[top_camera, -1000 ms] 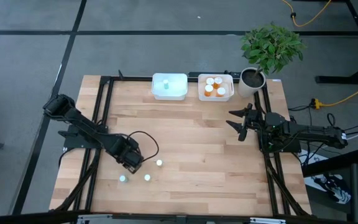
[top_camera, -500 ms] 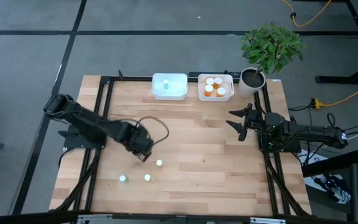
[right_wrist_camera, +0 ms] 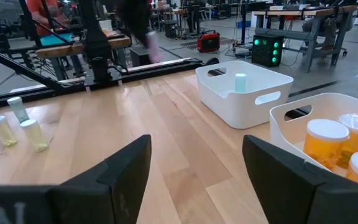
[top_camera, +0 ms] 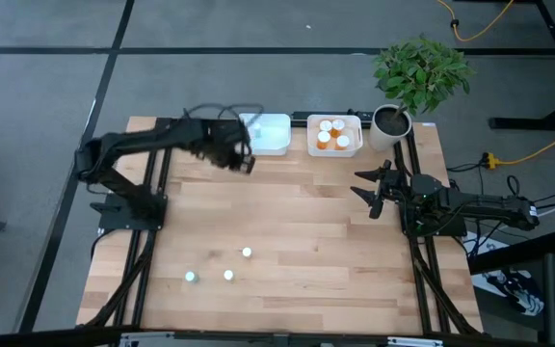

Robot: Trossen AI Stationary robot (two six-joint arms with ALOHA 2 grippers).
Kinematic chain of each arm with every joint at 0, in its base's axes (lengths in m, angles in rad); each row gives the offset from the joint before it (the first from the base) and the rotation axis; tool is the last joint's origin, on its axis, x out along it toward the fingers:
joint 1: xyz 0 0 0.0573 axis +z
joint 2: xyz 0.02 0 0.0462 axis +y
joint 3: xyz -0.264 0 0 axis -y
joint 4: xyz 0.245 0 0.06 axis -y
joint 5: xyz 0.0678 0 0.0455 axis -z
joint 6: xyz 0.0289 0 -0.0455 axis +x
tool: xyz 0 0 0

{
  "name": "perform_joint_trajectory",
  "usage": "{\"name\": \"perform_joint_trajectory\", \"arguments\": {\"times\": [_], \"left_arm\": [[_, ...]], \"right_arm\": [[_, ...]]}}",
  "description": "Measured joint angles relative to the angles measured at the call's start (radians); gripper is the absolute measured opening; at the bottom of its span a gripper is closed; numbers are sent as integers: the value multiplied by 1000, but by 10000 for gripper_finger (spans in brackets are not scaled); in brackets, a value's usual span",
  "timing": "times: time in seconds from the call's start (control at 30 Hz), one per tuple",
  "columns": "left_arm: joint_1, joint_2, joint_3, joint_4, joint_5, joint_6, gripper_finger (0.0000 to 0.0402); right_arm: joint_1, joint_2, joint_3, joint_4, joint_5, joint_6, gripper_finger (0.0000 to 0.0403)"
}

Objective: Pick and place medicine bottles into bin by pill shape (circle, oval)
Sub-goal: Put the pink tablet bottle into the left white bin

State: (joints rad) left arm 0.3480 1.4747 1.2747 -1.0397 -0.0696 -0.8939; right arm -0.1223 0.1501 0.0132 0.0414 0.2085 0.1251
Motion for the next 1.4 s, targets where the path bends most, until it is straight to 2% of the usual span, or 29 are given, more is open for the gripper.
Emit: {"name": "perform_joint_trajectory", "arguments": {"times": [0.13,0.4,0.57,0.8,1.4], "left_arm": [[107,106,145,1,9,122,90],[228,448,516,-82,35,352,89],[272,593,650,-161,37,410,89],[294,660,666,-229,36,459,89],[325,720,660,-217,1,542,89]], "right_arm": [[0,0,0,0,0,-1,255],[0,0,0,0,0,1,255],[0,0,0,0,0,1,255],[0,0,0,0,0,0,255],[0,0,0,0,0,0,255]]}}
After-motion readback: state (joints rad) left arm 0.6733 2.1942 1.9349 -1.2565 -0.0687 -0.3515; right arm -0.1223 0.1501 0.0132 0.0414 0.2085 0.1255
